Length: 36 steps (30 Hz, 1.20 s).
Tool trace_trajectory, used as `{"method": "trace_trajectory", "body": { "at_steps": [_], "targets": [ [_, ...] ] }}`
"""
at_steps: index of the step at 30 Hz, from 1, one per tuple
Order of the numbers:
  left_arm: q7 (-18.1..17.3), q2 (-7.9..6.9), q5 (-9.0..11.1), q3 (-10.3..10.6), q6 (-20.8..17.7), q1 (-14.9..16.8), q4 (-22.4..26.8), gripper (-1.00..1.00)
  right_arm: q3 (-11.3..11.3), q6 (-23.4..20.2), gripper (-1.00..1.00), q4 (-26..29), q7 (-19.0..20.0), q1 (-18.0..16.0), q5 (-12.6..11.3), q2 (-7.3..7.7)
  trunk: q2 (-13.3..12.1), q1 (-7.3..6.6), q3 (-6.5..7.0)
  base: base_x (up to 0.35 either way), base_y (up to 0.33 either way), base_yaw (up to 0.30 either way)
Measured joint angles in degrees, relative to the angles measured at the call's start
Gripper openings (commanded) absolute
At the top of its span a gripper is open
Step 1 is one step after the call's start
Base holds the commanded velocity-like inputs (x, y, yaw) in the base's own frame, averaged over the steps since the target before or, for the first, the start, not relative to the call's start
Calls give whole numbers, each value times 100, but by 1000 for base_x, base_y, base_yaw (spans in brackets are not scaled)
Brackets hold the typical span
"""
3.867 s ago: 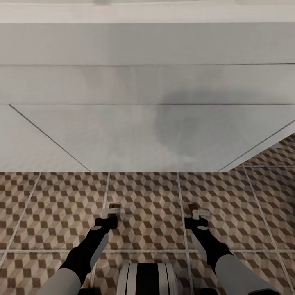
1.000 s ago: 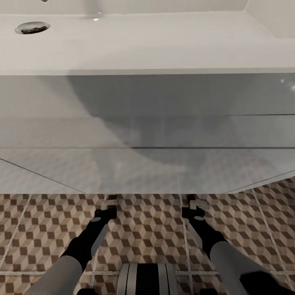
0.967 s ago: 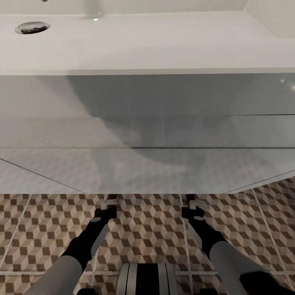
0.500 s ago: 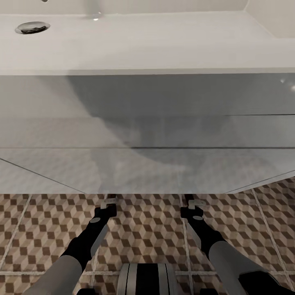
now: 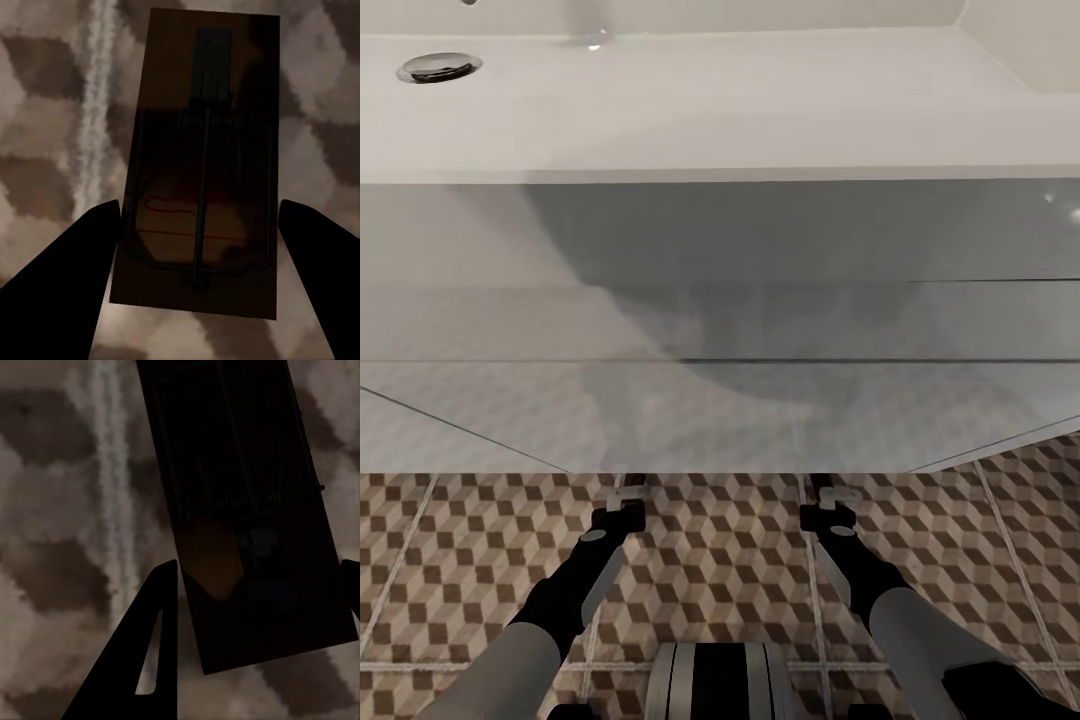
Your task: Take the four mousetraps from the cabinet in the bathroom and place them on the bathroom floor. Make sure all four end up on the same floor surface, and ensure that at least two of them are either under or directly next to the same bathroom sink.
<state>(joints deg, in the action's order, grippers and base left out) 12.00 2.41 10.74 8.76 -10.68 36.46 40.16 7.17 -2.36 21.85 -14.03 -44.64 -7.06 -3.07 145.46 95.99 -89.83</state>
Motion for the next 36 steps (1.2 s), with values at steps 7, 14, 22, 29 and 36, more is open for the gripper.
{"method": "trace_trajectory", "body": {
  "at_steps": [7,14,22,29,36],
  "targets": [
    [-1,1,0,0,5,0,-22,-100,-4,9,-100,31,-68,0,68,-11,0,0,0,0,0,0],
    [-1,12,-2,0,30,0,-24,-100,-7,38,-100,35,-95,1,217,-115,0,0,0,0,0,0],
    [0,28,-8,10,25,0,-24,-100,-9,65,-100,17,-92,1,252,-188,0,0,0,0,0,0],
    [-1,74,-35,31,27,0,-34,-100,-9,3,-100,27,-92,0,266,-170,0,0,0,0,0,0],
    [21,87,-47,34,-15,0,-36,-100,-15,-134,-100,32,-89,0,255,-162,0,0,0,0,0,0]
  ]
}}
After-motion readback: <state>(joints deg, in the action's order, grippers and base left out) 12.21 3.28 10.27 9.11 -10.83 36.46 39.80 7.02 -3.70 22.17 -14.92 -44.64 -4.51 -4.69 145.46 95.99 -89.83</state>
